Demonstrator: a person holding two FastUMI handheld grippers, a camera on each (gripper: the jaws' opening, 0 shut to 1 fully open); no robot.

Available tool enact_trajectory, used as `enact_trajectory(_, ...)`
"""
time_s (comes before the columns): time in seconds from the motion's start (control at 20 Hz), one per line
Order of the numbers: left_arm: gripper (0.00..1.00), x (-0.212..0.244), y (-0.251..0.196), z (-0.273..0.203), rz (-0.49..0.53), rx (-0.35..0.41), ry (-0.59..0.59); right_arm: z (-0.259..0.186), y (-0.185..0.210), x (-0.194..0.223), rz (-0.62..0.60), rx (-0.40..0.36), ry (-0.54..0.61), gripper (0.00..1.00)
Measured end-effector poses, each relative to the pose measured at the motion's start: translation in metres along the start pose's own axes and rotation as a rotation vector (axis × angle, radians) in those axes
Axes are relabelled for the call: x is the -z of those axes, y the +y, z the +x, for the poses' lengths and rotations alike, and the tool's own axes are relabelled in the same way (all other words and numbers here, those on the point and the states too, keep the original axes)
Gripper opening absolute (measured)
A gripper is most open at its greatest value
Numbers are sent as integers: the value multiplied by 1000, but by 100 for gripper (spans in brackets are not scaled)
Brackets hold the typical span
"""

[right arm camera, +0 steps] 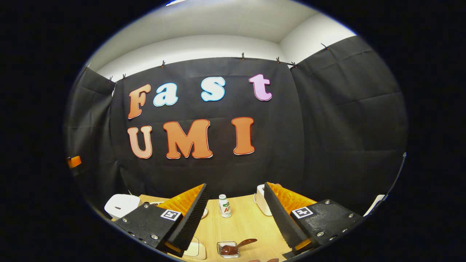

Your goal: Close the left gripper, press the button to open the rice cooker; take a wooden spoon from the chopstick holder with the right hand, scoop a spoonful of rice and pour it into the rice cooker, then put the wooden spoon back into the chopstick holder.

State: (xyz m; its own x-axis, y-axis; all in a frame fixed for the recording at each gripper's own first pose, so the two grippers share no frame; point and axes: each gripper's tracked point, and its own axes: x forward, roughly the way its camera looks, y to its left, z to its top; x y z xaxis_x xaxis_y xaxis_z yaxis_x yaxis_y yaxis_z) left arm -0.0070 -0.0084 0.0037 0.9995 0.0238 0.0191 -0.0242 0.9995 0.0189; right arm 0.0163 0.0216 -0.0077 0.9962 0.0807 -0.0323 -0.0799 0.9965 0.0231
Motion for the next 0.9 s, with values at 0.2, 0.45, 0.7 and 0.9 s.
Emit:
enact_trajectory(0.2, 99, -8, 4, 3, -1, -14, -26, 3, -9, -5, -14, 8, -7, 95)
enact_trajectory(0.45, 99, 4, 3, 7, -21, -17, 3, 6, -27, 0, -39, 48, 16, 95)
enact_trajectory(0.7, 99, 10, 1, 8, -30, -12, 19, 7, -22, 6, -73, 41, 32, 95)
enact_trajectory(0.9, 78, 18, -1, 10, -7, -12, 49, 9, -20, 9, -83, 41, 34, 95)
